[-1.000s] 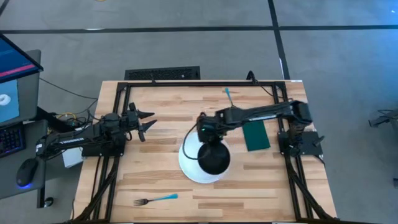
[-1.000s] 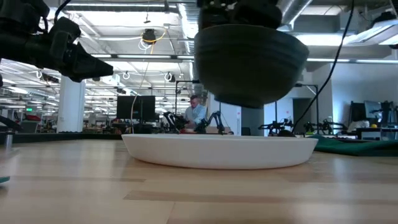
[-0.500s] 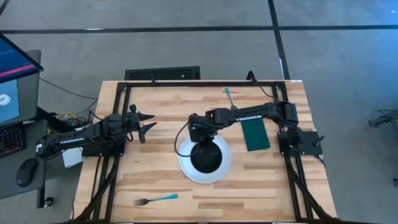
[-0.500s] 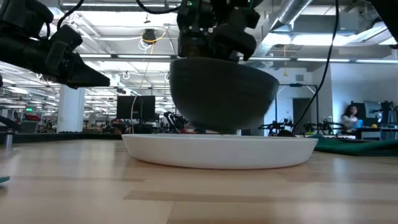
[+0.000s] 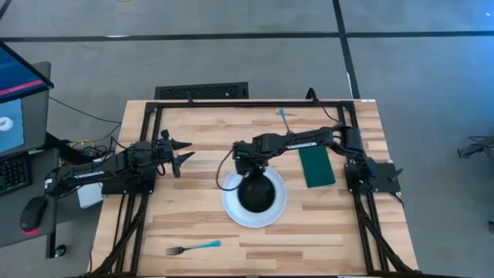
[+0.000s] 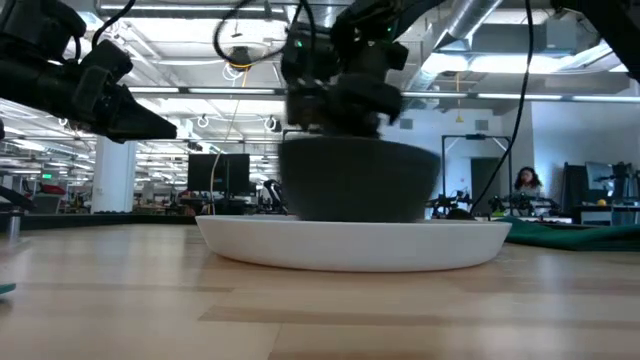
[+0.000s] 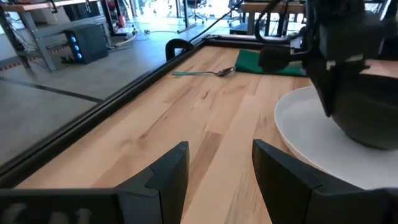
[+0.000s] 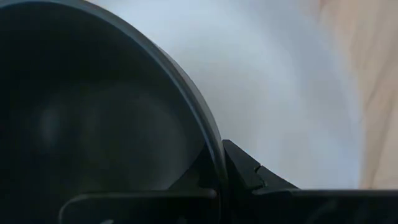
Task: Set table place
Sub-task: Put the black bowl on the white plate
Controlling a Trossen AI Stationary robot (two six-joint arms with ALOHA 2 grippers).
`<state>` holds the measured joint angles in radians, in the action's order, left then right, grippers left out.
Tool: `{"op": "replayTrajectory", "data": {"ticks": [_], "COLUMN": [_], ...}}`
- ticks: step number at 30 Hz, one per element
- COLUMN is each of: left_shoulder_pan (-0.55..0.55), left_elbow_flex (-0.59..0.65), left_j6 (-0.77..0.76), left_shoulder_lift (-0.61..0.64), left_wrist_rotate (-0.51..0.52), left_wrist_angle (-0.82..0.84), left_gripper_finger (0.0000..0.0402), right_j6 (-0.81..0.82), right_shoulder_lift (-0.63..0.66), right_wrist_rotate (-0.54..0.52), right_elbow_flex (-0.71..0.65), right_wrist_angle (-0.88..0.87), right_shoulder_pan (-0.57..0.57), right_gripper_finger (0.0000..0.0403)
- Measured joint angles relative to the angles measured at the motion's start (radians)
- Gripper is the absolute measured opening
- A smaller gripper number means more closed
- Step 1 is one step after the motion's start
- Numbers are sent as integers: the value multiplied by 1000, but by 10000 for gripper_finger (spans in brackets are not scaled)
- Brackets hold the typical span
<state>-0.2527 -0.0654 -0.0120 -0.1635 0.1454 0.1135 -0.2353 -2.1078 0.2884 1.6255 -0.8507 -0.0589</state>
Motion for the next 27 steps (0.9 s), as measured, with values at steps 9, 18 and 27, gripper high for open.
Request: {"op": "replayTrajectory", "data": {"ticks": [9,18,27], "left_shoulder_pan": [0,0,0], "left_elbow_flex": [0,0,0], "left_j6": [-2,-3,-3], "left_shoulder_lift": [-1,0,0], "left_wrist_rotate": [1,1,1], "left_wrist_angle": [2,2,2], "left_gripper_finger": [167,167,167], "right_j6": [-1,33,18], "right_shoulder_lift": [-7,-7,-7], "right_wrist_rotate": [-12,-53,-62], "right_elbow_flex": [0,0,0], "right_wrist_angle": [33,15,11], "right_shoulder_pan": [0,-9,-8], "right_gripper_finger": [36,68,104]}}
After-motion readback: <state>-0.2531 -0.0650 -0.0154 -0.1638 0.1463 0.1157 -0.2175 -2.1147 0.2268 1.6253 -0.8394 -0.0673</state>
